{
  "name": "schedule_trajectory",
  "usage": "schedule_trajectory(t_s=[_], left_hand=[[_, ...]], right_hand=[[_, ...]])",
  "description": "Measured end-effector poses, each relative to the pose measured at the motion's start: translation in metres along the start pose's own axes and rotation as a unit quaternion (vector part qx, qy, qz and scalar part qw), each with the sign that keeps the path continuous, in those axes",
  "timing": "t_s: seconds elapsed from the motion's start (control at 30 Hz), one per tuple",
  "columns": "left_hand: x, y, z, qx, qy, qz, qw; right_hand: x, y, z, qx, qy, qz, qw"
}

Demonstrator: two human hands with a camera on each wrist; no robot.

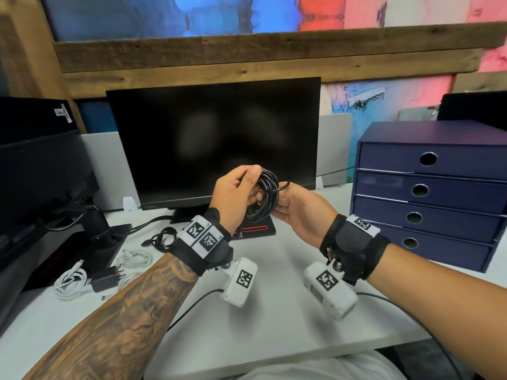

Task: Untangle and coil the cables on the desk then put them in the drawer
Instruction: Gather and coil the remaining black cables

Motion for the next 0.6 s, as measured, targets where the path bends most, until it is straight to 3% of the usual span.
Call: schedule_trajectory(t_s=[0.1, 0.23, 0.33, 0.4, 0.6], left_hand=[[0.006, 0.003, -0.001, 0.001, -0.009, -0.011, 1.0], [0.003, 0.003, -0.004, -0.068, 0.02, 0.012, 0.997], [0.003, 0.002, -0.003, -0.077, 0.024, 0.009, 0.997], [0.007, -0.001, 0.0, -0.072, 0.019, 0.004, 0.997], [0.01, -0.001, 0.006, -0.039, -0.014, -0.016, 0.999]], right_hand=[[-0.008, 0.003, -0.003, 0.002, 0.017, 0.081, 0.997], [-0.026, 0.011, -0.009, -0.001, 0.066, 0.164, 0.984], [-0.033, 0.009, -0.011, -0.013, 0.098, 0.214, 0.972], [-0.029, 0.006, -0.009, -0.004, 0.093, 0.179, 0.979], [-0.01, -0.008, 0.004, -0.016, -0.018, 0.009, 1.0]])
Point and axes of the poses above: each hand's wrist, its own z-axis away from the middle knuckle, its own y-axis out of the back of the hand, x = y × z, the point moved 6 cm from there along -z, towards the middle knuckle, and after that the axes turned 14 degrees about y, right-handed, at the moved point
